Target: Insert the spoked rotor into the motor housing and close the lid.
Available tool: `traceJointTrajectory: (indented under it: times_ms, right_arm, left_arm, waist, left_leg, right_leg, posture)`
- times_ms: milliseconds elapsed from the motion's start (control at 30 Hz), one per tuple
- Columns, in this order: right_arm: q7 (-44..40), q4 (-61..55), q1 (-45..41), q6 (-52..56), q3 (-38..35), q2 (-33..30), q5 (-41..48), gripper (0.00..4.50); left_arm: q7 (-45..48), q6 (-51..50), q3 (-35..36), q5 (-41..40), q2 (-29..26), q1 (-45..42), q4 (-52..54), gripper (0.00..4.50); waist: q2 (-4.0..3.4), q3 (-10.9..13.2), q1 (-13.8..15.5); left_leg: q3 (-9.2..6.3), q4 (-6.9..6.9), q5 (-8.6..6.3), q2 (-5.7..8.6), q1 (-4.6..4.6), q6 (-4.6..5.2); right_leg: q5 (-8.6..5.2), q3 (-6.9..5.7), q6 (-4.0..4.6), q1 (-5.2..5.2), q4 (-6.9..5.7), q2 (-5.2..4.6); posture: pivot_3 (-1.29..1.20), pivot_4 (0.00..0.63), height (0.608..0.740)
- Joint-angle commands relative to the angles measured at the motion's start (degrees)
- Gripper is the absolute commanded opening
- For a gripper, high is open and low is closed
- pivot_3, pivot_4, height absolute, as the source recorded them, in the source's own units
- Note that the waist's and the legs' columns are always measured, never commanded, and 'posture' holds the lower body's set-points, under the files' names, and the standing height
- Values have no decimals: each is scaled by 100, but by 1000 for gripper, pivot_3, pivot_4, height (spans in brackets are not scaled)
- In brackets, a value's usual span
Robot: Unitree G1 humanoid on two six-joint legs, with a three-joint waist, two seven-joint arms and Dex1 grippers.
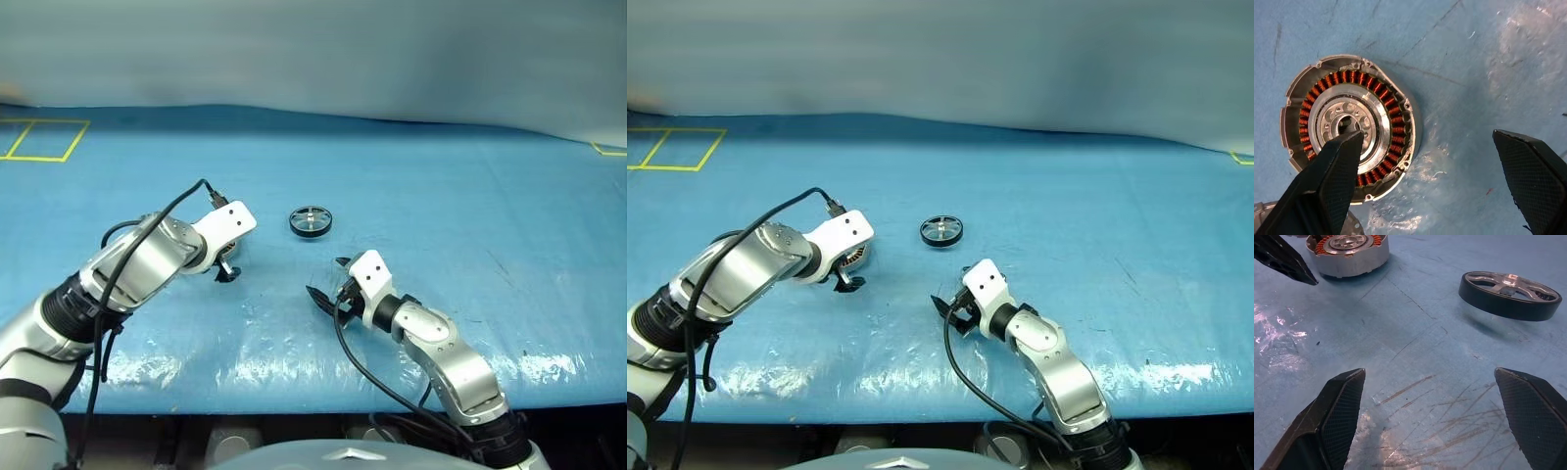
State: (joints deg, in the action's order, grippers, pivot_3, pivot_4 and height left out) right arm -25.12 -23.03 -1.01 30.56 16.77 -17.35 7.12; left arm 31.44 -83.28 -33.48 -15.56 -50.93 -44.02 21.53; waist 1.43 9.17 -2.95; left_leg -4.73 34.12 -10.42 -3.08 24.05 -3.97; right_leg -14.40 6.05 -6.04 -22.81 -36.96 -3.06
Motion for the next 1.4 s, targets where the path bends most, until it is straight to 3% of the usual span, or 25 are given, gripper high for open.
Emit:
traceJointTrajectory:
  times_ms: [33, 600, 1400]
  right_arm:
    - [-50, -142, -46, -44, 11, 30, 49, 4449]
    - [-161, -78, -94, -63, 67, 24, 46, 4449]
    - [-87, -80, 22, -76, 62, 30, 10, 4449]
  left_arm:
    - [41, -20, -119, 179, -127, -331, -165, 4500]
    - [481, 238, -882, 351, 346, -936, -1344, 4500]
    - [803, 327, -1257, 742, 421, -1202, -1260, 4500]
  waist:
    - [0, 1, 5]
    - [0, 5, 38]
    - [-3, 7, 74]
  left_leg:
    - [0, 4, 0, 0, 0, 0]
    - [-3, 14, 1, 1, 8, 1]
    - [-11, 93, -4, 2, 39, 8]
  right_leg:
    - [-1, 0, 1, 1, 0, 0]
    - [5, 0, -8, -1, -6, 2]
    - [12, 0, -21, -3, -30, 6]
  posture:
    - [0, 150, 740]
    - [0, 150, 740]
    - [0, 150, 740]
